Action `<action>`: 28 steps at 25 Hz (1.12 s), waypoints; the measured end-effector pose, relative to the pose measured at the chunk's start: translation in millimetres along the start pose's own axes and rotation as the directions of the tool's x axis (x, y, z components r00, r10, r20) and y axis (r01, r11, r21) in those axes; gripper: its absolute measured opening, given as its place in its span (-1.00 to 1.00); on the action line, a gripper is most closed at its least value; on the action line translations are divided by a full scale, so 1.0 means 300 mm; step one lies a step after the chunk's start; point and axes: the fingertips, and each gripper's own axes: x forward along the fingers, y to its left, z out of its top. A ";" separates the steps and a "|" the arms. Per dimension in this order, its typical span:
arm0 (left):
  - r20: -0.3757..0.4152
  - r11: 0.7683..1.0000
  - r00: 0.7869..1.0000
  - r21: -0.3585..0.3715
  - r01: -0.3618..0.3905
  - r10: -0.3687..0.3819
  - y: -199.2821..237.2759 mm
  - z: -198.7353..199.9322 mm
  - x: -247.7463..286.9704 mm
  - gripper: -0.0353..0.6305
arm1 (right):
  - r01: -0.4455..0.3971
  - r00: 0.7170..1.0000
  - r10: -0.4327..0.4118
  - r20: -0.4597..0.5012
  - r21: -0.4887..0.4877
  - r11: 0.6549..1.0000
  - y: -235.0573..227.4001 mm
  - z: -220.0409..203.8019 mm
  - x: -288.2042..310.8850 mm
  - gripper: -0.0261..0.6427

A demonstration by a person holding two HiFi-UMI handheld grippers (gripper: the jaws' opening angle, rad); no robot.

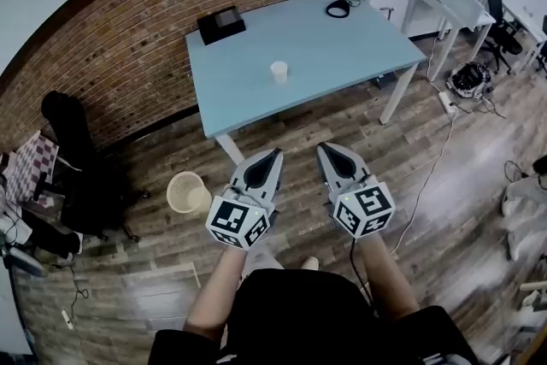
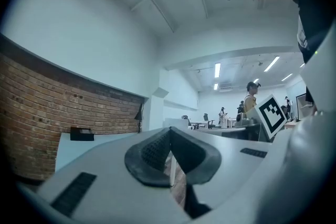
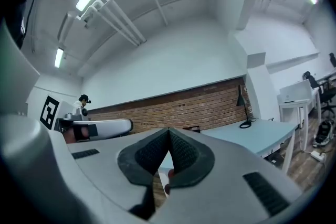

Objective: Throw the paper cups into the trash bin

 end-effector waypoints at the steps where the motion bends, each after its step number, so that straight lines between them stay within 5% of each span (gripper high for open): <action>1: -0.003 1.000 1.000 0.001 -0.002 0.002 -0.002 -0.003 0.002 -0.87 | -0.001 1.000 0.001 0.000 0.002 1.000 -0.001 -0.001 -0.002 -0.91; 28: -0.030 0.999 0.999 -0.053 -0.014 0.012 0.252 -0.058 0.255 -0.87 | 0.037 0.997 -0.035 -0.068 0.033 0.999 -0.211 -0.045 0.288 -0.91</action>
